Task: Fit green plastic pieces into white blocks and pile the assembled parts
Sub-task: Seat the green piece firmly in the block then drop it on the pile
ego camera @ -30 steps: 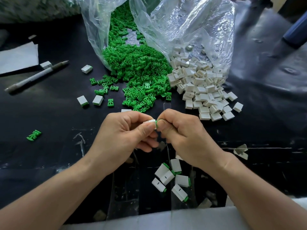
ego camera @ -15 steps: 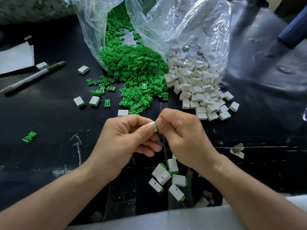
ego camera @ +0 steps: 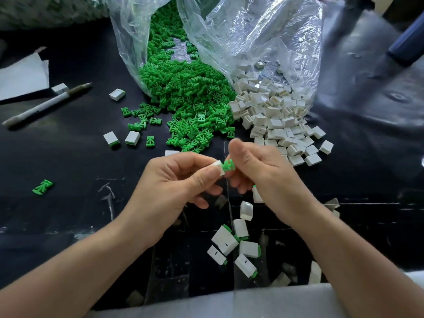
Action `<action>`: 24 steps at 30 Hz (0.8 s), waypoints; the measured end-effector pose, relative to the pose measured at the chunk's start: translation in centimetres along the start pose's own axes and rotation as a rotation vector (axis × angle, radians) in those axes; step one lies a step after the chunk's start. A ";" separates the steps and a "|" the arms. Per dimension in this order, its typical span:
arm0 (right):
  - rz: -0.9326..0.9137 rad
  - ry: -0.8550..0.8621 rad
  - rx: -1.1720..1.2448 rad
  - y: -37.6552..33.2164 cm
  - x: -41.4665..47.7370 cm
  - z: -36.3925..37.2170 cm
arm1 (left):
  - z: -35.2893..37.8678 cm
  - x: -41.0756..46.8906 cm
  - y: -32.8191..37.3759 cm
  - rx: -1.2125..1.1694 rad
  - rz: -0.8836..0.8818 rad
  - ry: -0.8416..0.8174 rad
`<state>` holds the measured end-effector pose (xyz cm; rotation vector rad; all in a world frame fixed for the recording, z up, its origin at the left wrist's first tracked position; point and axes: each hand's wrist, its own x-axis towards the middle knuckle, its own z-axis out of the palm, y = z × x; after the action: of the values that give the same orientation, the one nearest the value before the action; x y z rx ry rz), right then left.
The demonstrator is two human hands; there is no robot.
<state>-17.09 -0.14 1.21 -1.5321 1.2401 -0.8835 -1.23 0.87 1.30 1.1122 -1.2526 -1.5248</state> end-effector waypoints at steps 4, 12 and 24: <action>0.233 -0.198 0.311 -0.1 0.3 -0.3 | 0.1 0.1 -0.2 0.016 0.073 0.056; 0.323 -0.403 0.616 -0.9 0.1 0.6 | 0.2 0.0 0.2 -0.076 0.108 -0.026; 0.384 -0.426 0.643 -1.3 -0.6 1.2 | 0.1 -0.1 -0.4 0.000 0.114 -0.040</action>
<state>-15.76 0.72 2.13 -0.8634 0.7878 -0.5780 -1.29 1.07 0.95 0.9975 -1.3203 -1.4674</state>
